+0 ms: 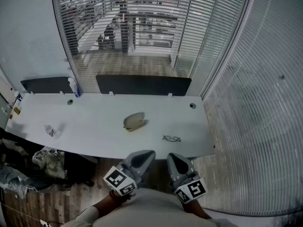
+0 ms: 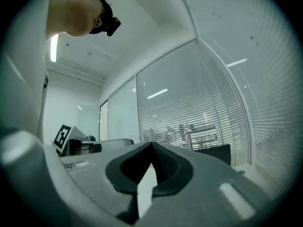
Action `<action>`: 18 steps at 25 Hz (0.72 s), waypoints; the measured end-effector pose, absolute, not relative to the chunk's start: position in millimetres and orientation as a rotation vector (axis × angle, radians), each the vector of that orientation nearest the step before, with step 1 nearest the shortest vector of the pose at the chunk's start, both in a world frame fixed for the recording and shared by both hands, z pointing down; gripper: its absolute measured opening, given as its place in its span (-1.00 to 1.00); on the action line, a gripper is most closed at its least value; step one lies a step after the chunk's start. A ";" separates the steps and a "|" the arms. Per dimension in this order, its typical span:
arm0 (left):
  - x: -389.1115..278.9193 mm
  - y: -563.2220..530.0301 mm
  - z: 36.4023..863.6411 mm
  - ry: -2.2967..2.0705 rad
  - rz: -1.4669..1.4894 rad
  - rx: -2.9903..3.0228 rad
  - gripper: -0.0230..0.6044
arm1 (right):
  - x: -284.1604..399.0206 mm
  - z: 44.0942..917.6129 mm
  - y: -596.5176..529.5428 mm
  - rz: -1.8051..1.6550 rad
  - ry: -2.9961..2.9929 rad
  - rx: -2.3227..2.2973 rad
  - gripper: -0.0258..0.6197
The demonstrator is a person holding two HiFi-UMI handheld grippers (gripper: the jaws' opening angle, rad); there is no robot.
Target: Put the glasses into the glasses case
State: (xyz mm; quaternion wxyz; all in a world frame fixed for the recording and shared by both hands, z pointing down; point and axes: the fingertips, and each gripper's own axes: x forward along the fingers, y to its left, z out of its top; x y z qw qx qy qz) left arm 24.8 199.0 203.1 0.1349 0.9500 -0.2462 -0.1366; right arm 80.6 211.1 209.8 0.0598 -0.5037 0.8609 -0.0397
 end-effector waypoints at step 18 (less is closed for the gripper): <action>34.3 197.6 190.4 -0.700 -0.375 2.773 -0.92 | 88.5 198.9 211.2 -0.117 2.569 -1.534 -0.92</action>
